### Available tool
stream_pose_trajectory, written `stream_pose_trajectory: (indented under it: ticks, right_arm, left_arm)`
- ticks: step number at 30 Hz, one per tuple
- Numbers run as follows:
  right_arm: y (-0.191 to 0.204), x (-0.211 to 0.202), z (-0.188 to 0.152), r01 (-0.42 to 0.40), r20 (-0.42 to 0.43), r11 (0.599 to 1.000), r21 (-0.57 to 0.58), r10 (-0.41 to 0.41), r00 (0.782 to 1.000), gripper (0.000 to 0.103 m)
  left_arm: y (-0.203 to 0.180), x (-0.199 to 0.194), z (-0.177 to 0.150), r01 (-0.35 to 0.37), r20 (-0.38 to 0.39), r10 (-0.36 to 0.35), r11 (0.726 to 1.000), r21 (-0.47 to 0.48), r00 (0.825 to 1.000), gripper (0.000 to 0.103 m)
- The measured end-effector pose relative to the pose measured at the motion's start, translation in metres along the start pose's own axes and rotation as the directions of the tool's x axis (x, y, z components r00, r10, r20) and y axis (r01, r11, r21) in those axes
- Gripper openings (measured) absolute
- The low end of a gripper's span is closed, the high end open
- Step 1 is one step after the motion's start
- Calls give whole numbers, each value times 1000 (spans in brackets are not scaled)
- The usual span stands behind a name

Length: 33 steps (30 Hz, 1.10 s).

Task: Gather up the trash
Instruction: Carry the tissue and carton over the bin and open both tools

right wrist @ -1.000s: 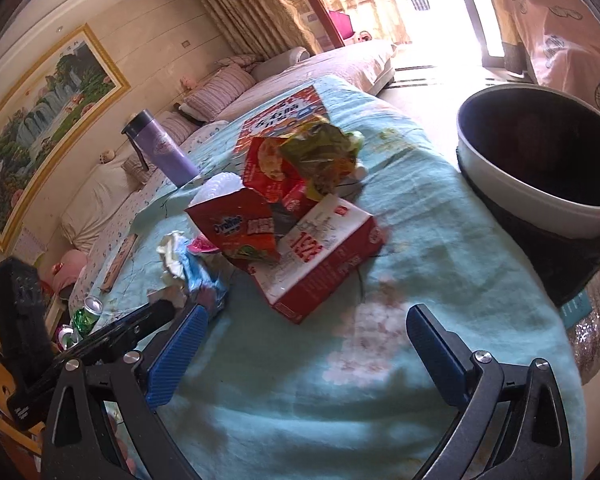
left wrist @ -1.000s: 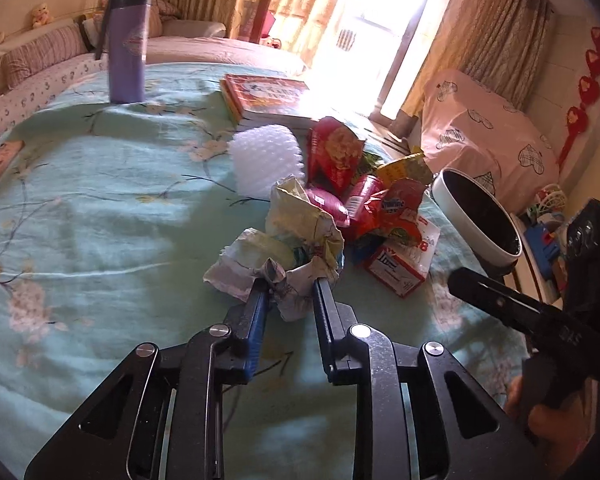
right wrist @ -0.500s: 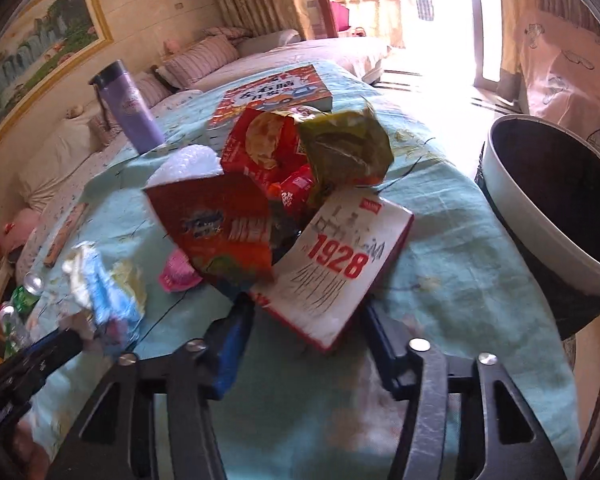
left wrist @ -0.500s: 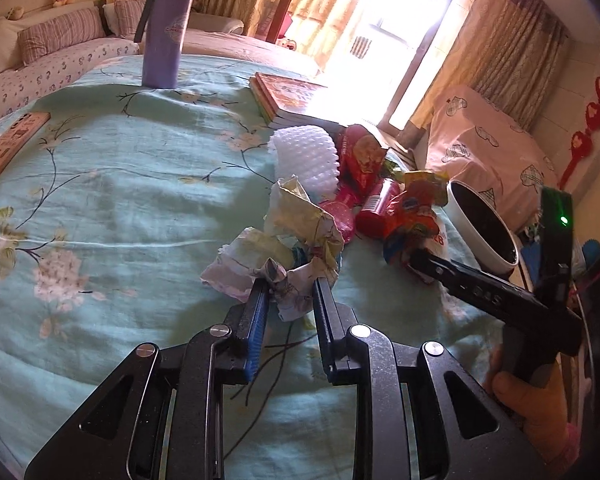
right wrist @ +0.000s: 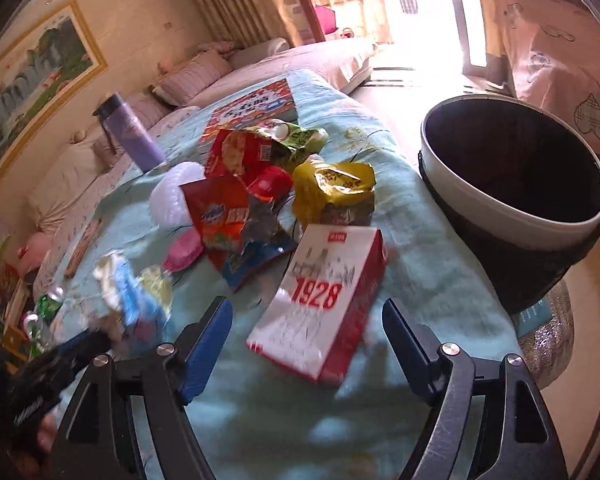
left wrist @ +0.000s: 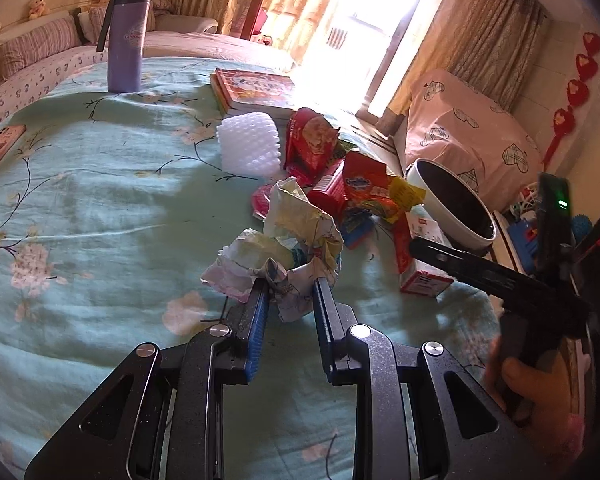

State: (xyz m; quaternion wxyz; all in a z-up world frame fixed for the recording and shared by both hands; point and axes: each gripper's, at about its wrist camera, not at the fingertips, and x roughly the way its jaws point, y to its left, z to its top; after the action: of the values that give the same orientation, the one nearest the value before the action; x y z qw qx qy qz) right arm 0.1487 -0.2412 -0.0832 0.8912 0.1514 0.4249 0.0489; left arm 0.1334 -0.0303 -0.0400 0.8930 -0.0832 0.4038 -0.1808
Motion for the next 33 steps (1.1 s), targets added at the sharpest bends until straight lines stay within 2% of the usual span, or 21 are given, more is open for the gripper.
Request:
stream_pose_trajectory:
  ticks: [2,3,4,6,9,14,18,33]
  right_arm:
    - [0,14,4,29,-20,1000,0,-29,999,77]
    - [-1,20,4,33,-34,999,0,-33,999,67]
    - [-4,21,3,31,-33,1000,-1,-31,999,65]
    - [-6,12,-2,11,-13,1000,-13,-11,1000,58]
    - [-17,-5,-10,-36,14,999,-4,36,999,53]
    - [-46,-41,-17,-84,70,995,45,81,994,52]
    - [-70,-61,-16,-94,109,992,87,84,990,52]
    - [-137,-84,7,-90,179,981,169,59,982,52]
  left_arm:
    - [-4,-3,0,-4,5,4,1000,9,1000,22]
    - [-6,-5,0,-5,7,5,1000,12,1000,22]
    - [-8,-6,0,-5,9,5,1000,15,1000,22]
    - [-13,-8,0,-3,11,3,1000,26,1000,22]
    - [-25,-6,0,11,7,-11,999,46,1000,22]
    - [-53,4,-2,51,-19,-49,994,94,999,22]
    - [-81,13,-1,87,-36,-83,987,139,996,22]
    - [-168,50,28,150,-57,-140,954,261,989,22]
